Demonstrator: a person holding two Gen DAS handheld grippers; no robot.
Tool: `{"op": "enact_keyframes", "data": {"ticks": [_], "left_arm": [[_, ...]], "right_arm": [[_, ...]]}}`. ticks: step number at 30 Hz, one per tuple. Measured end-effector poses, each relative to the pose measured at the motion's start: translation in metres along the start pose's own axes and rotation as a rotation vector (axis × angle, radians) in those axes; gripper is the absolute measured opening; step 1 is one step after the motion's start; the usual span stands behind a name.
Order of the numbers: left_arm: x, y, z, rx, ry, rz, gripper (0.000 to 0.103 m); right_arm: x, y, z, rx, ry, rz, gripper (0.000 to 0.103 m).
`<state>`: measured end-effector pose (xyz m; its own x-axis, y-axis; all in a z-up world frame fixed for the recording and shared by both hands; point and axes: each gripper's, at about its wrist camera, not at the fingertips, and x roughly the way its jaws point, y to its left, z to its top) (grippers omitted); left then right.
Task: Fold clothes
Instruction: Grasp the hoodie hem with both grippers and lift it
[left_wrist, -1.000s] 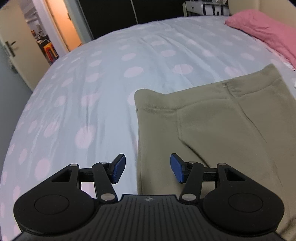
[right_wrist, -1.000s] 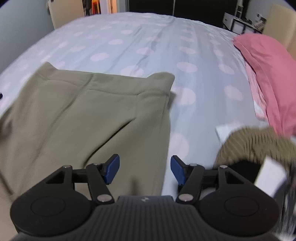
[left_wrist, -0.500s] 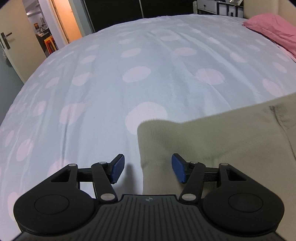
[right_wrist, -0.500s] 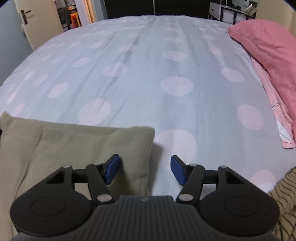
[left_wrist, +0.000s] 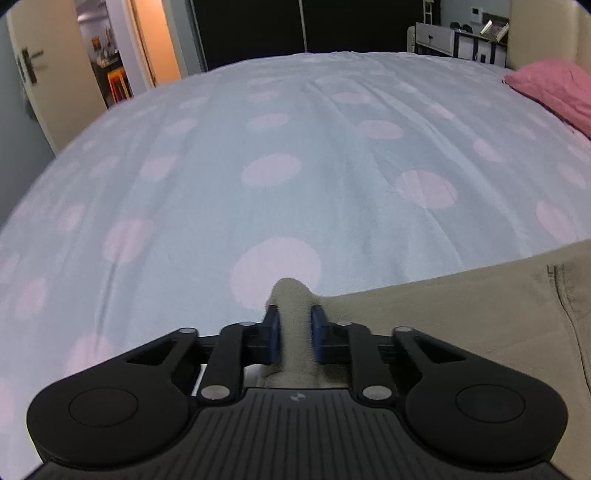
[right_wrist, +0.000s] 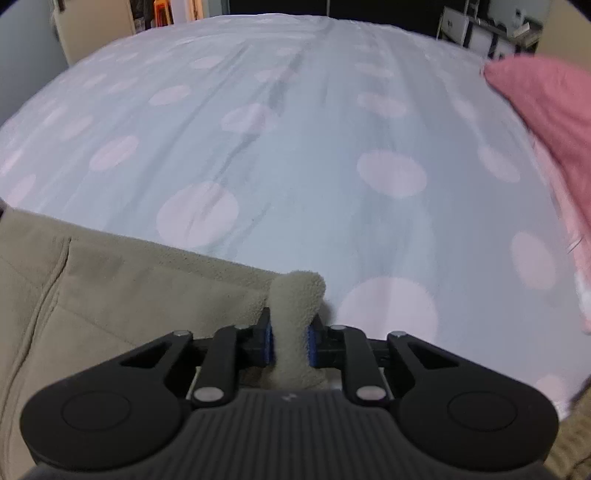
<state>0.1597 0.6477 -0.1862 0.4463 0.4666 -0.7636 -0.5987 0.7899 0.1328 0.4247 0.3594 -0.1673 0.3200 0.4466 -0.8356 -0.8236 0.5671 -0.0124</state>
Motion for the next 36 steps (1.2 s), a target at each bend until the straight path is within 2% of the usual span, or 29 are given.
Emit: {"op": "enact_keyframes", "data": {"ticks": [6, 12, 18, 22, 25, 28, 32, 36], "left_arm": [[-0.069, 0.009, 0.008, 0.010, -0.081, -0.015, 0.011], [-0.175, 0.021, -0.006, 0.005, -0.225, -0.017, 0.011], [-0.287, 0.036, -0.041, 0.008, -0.347, -0.037, 0.011], [-0.355, 0.037, -0.077, 0.042, -0.406, -0.055, 0.011], [-0.390, 0.036, -0.109, 0.076, -0.408, -0.066, 0.010], [-0.417, 0.034, -0.138, 0.111, -0.397, -0.078, 0.010], [-0.432, 0.030, -0.179, 0.150, -0.343, -0.092, 0.010], [-0.432, 0.024, -0.220, 0.197, -0.256, -0.109, 0.010]], "right_arm": [[-0.071, -0.005, 0.004, 0.006, -0.101, 0.047, 0.018], [-0.172, 0.002, -0.012, -0.043, -0.238, 0.073, 0.017], [-0.288, 0.005, -0.060, -0.058, -0.382, 0.125, 0.017], [-0.358, 0.014, -0.113, -0.086, -0.456, 0.169, 0.017], [-0.404, 0.021, -0.155, -0.103, -0.497, 0.202, 0.017], [-0.430, 0.027, -0.195, -0.128, -0.490, 0.238, 0.017], [-0.448, 0.040, -0.245, -0.187, -0.456, 0.258, 0.017], [-0.450, 0.048, -0.288, -0.230, -0.402, 0.297, 0.017]]}}
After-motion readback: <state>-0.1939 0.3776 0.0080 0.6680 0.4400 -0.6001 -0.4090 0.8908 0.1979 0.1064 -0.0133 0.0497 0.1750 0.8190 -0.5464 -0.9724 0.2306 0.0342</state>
